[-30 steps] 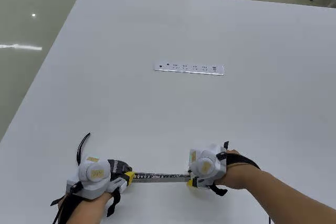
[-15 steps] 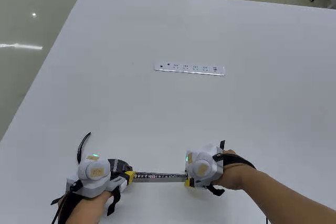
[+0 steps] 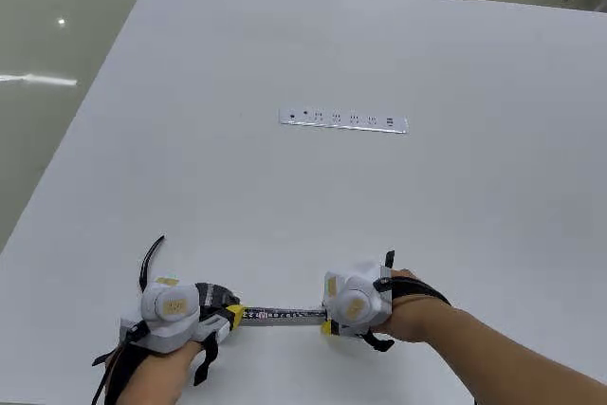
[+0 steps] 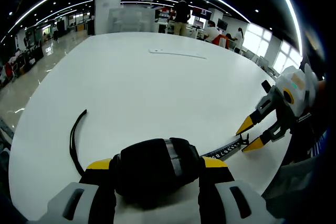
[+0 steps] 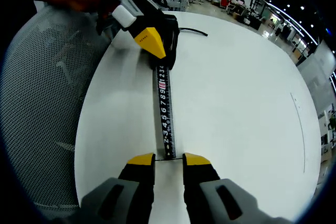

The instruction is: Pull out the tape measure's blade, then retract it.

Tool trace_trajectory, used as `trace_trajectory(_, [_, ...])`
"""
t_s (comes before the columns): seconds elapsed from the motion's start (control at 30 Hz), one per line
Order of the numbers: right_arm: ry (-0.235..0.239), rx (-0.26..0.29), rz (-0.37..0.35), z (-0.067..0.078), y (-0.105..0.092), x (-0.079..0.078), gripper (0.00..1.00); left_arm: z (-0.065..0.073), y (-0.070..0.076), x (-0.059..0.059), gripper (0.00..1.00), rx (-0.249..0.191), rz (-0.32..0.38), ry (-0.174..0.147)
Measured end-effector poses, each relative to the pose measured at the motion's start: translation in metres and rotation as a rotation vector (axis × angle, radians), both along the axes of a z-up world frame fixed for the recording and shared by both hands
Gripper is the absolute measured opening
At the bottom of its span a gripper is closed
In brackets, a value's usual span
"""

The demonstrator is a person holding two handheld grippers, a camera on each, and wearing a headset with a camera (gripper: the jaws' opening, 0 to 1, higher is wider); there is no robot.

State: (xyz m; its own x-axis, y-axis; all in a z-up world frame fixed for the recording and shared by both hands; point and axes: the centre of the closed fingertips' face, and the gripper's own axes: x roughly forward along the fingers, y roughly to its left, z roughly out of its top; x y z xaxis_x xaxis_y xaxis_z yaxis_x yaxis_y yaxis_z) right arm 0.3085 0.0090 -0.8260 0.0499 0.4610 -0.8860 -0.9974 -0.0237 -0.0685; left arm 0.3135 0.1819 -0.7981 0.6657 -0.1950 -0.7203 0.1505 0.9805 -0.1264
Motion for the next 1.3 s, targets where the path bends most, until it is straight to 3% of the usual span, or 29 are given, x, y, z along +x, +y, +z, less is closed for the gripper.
trace_trajectory(0.17, [0.016, 0.013, -0.018, -0.001, 0.004, -0.001, 0.20, 0.000, 0.000, 0.000, 0.60, 0.001, 0.000, -0.001])
trace_trajectory(0.3, [0.055, 0.030, -0.060, 0.000, 0.010, -0.005, 0.20, 0.000, 0.000, -0.001, 0.60, 0.001, -0.003, 0.000])
trace_trajectory(0.5, [0.049, 0.043, -0.054, -0.001, 0.018, -0.006, 0.20, 0.000, 0.000, -0.001, 0.60, 0.002, -0.003, 0.000])
trace_trajectory(0.77, [0.052, 0.041, -0.040, -0.002, 0.021, -0.006, 0.14, 0.000, 0.000, 0.000, 0.60, -0.004, 0.000, 0.002])
trace_trajectory(0.93, [0.095, 0.047, -0.088, -0.002, 0.032, -0.010, 0.09, 0.000, 0.000, 0.000, 0.60, -0.003, 0.000, 0.002])
trace_trajectory(1.0, [0.153, 0.109, -0.107, 0.001, 0.043, -0.017, 0.18, 0.000, 0.000, 0.000, 0.60, -0.004, -0.001, 0.003])
trace_trajectory(1.07, [0.161, 0.111, -0.133, 0.003, 0.042, -0.015, 0.29, 0.000, 0.001, 0.000, 0.60, -0.006, -0.001, 0.002])
trace_trajectory(1.27, [0.182, 0.154, -0.195, 0.002, 0.049, -0.004, 0.26, 0.000, 0.001, -0.001, 0.60, -0.009, -0.002, 0.004])
trace_trajectory(1.3, [0.171, 0.153, -0.183, 0.001, 0.051, -0.005, 0.20, 0.000, 0.000, -0.001, 0.60, -0.009, -0.003, 0.006])
